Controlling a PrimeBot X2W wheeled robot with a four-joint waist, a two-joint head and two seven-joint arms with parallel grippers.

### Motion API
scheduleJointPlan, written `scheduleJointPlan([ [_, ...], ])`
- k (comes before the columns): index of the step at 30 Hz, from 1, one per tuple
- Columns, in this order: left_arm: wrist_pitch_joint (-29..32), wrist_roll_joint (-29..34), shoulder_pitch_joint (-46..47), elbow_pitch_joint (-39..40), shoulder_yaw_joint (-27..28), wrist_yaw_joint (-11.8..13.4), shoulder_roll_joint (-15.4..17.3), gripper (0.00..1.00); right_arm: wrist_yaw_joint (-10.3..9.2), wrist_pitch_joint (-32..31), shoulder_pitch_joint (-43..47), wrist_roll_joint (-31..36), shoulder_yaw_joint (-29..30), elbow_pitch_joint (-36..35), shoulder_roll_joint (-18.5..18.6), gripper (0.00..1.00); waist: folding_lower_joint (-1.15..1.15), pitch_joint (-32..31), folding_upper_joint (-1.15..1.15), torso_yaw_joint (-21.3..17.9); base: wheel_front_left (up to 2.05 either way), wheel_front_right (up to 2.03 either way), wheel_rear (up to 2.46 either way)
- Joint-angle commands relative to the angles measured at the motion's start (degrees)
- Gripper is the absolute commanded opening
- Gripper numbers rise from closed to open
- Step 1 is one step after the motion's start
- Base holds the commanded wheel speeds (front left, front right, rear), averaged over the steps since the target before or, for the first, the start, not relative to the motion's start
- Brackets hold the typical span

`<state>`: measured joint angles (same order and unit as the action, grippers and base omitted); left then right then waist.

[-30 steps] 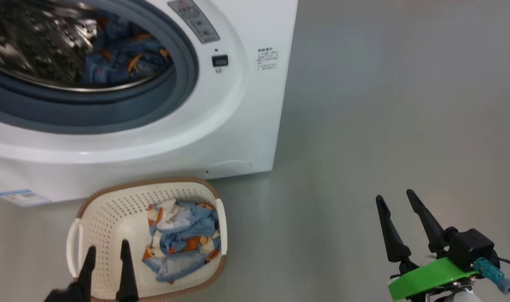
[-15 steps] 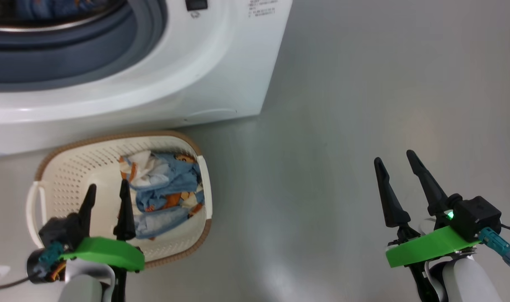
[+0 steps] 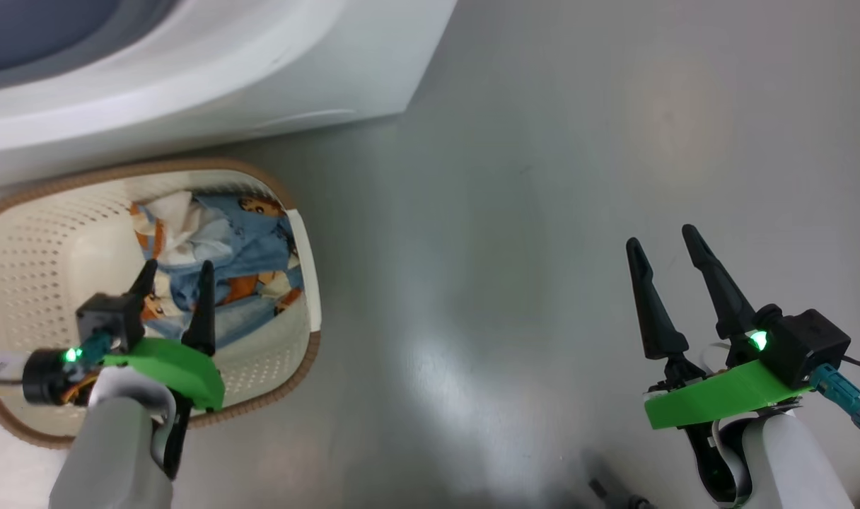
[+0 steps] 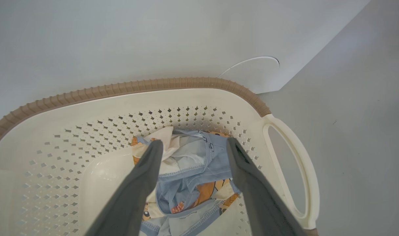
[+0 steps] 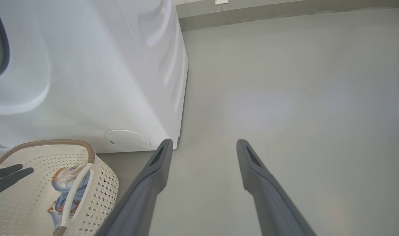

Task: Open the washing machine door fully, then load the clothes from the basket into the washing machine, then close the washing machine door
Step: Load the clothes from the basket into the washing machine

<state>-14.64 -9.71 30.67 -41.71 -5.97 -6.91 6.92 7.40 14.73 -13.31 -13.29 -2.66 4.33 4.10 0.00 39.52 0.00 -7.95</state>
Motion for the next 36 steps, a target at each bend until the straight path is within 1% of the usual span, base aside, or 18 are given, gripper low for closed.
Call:
scheduleJointPlan([
  [1, -0.4, 0.8, 0.6, -0.9, 0.4, -0.4, 2.0, 1.0, 0.09, 0.3, 0.2, -0.1, -1.1, -1.5, 0.0, 1.0, 0.0, 3.4, 0.0, -1.4, 0.0, 0.0, 0.0],
  [6, 0.0, 2.8, 5.3, -6.2, -3.7, -0.5, 4.2, 1.0, 0.09, 0.3, -0.4, -0.3, -1.0, -2.1, -0.3, 1.0, 0.0, 7.0, 0.0, -1.9, 0.0, 0.0, 0.0],
  [12, 0.6, 1.8, 10.7, -11.4, -7.0, -0.6, 5.9, 1.0, 0.09, 0.3, -1.1, -0.7, -1.2, -2.8, -0.7, 1.0, 0.0, 10.8, 0.0, -2.4, 0.0, 0.0, 0.0],
  [17, 1.2, -1.9, 14.5, -14.3, -7.9, -0.6, 6.9, 1.0, 0.09, 0.3, -1.7, -1.1, -1.2, -3.2, -0.9, 1.0, 0.0, 13.4, 0.0, -2.7, 0.0, 0.0, 0.0],
  [19, 2.0, -4.1, 16.0, -15.8, -7.7, -0.6, 7.1, 1.0, 0.09, 0.3, -2.0, -1.2, -1.1, -3.4, -1.0, 1.0, 0.0, 14.4, 0.0, -2.7, 0.0, 0.0, 0.0],
  [23, 4.1, -7.4, 18.5, -17.8, -8.9, -0.6, 7.4, 1.0, 0.09, 0.3, -2.3, -1.3, -1.0, -3.7, -1.0, 1.0, 0.0, 16.1, 0.0, -2.7, 0.0, 0.0, 0.0],
  [28, 8.1, -12.0, 21.6, -19.4, -10.9, -0.6, 7.6, 1.0, 0.09, 0.3, -2.5, -1.1, -0.9, -4.0, -1.1, 1.0, 0.0, 17.8, 0.0, -2.4, 0.0, 0.0, 0.0],
  [32, 12.1, -15.8, 24.4, -21.4, -11.1, -0.6, 7.9, 1.0, 0.09, 0.3, -2.7, -1.1, -0.8, -4.0, -1.1, 1.0, 0.0, 18.7, 0.0, -2.3, 0.0, 0.0, 0.0],
  [33, 13.4, -16.2, 25.0, -22.2, -11.4, -0.6, 8.0, 1.0, 0.09, 0.3, -2.6, -1.1, -0.9, -4.0, -1.1, 1.0, 0.0, 18.7, 0.0, -2.3, 0.0, 0.0, 0.0],
  [34, 13.4, -16.2, 25.0, -22.2, -11.4, -0.6, 8.0, 1.0, 0.09, 0.3, -2.6, -1.1, -0.9, -4.0, -1.1, 1.0, 0.0, 18.7, 0.0, -2.3, 0.0, 0.0, 0.0],
  [36, 16.1, -16.7, 26.4, -24.1, -11.7, -0.6, 8.2, 1.0, 0.09, 0.3, -2.1, -1.1, -0.9, -4.1, -1.1, 1.0, 0.0, 18.9, 0.0, -2.4, 0.0, 0.0, 0.0],
])
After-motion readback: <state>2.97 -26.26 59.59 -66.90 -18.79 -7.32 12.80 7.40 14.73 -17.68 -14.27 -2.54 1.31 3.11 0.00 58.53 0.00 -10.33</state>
